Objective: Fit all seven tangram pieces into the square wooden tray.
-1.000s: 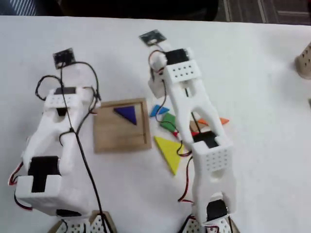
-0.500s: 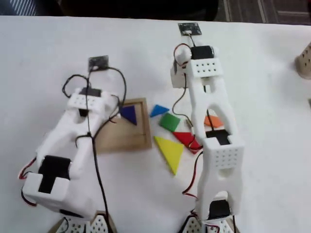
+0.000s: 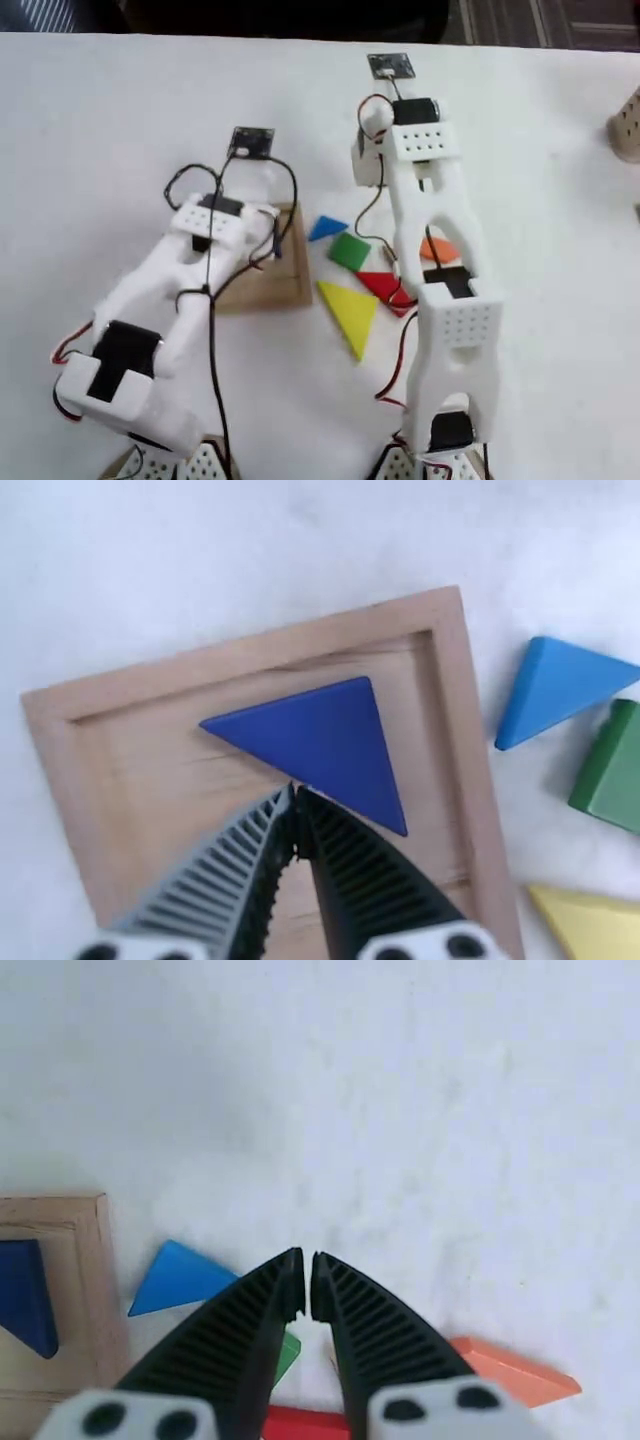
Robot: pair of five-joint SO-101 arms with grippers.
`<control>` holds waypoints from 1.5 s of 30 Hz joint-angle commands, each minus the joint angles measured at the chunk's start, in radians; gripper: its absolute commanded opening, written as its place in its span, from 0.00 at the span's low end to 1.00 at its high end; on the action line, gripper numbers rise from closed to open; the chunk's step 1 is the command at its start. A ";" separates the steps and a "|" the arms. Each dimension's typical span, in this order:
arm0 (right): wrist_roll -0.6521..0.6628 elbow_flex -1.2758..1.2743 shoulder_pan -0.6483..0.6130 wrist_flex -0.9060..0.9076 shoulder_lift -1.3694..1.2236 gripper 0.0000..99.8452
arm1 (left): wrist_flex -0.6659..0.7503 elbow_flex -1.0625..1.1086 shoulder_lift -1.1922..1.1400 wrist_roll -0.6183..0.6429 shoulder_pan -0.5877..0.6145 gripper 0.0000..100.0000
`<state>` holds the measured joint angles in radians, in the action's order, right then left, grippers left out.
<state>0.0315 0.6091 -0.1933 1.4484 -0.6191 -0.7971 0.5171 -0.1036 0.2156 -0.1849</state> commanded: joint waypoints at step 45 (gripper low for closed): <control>0.017 0.012 0.019 -0.002 0.028 0.02 | -0.106 -0.279 -0.116 0.107 -0.085 0.02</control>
<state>0.0315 0.6061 -0.1918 1.4223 -0.6237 -0.9398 0.1903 -0.3429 0.3184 -0.2417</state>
